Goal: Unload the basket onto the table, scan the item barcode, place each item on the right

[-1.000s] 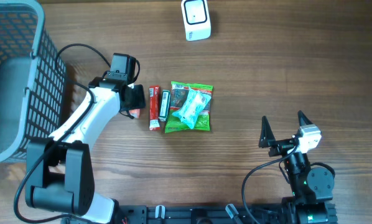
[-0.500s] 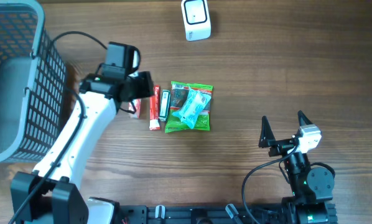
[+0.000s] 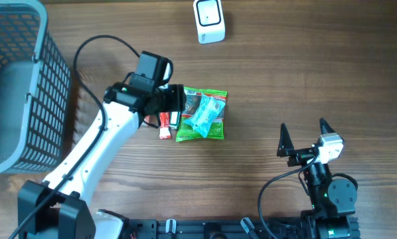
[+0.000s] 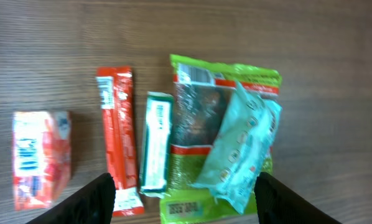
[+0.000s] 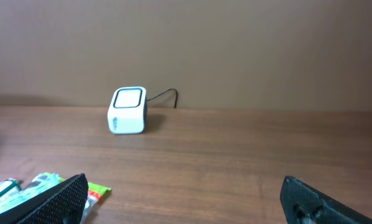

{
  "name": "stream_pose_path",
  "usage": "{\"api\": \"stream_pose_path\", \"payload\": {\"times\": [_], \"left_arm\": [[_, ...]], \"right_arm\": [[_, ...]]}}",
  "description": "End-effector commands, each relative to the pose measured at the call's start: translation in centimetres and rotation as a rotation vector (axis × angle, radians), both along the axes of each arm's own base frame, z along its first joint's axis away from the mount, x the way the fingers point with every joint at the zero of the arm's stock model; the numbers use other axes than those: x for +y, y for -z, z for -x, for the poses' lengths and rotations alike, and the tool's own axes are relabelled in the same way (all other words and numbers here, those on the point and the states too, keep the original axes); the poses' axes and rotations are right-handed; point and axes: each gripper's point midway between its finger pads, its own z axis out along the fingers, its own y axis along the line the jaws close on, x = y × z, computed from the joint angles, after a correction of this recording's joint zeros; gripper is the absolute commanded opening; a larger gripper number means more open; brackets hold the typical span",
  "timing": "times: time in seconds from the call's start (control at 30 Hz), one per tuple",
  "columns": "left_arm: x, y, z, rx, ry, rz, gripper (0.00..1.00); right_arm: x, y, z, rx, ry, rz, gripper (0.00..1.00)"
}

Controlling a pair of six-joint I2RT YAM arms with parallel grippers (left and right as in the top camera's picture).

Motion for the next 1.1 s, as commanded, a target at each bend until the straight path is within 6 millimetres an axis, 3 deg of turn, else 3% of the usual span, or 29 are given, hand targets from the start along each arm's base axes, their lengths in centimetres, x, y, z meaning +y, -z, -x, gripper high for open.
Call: {"api": "stream_pose_path", "payload": {"times": [0.0,0.1,0.23,0.4,0.53,0.57,0.6,0.67,0.77,0.93,1.07], "left_arm": [[1.6,0.7,-0.4,0.024,-0.065,0.011,0.73],[3.0,0.7,-1.0,0.021,-0.106,0.012,0.77],[4.6,0.2,-2.2,-0.014,-0.154,0.024,0.77],[8.7,-1.0,-2.3,-0.025,-0.266,0.027,0.75],[11.9,-2.1,-2.3,-0.049,-0.35,0.03,0.79],[12.4,-2.0,-2.1,-0.042,-0.365,0.028,0.83],[12.8,-1.9,-2.0,-0.032,-0.375,0.026,1.0],[13.1,-1.6,-1.4,-0.003,-0.386,0.021,1.0],[13.1,-1.4,-1.0,0.011,-0.385,0.018,1.0],[13.1,-1.4,-1.0,0.012,-0.385,0.018,1.0],[13.1,-1.4,-1.0,0.012,-0.385,0.018,1.0]], "right_arm": [[0.1,0.2,0.0,0.008,-0.004,0.002,1.0],[1.3,0.0,0.2,0.036,-0.075,-0.2,1.0],[1.3,0.0,0.2,0.081,-0.076,-0.457,1.0],[1.9,-1.2,0.6,0.079,-0.119,-0.488,1.0],[2.1,-6.9,1.4,0.008,-0.149,-0.448,1.0],[2.2,-8.1,1.5,0.012,-0.152,-0.449,1.0],[2.4,-9.1,1.5,0.026,-0.162,-0.447,1.0],[3.3,-10.4,1.2,0.119,-0.197,-0.442,1.0],[5.4,-10.6,0.0,0.318,-0.278,-0.365,1.0],[6.0,-9.8,-2.8,0.643,-0.248,-0.344,1.0],[7.1,-8.2,-5.7,0.794,-0.246,-0.47,1.0]]}}
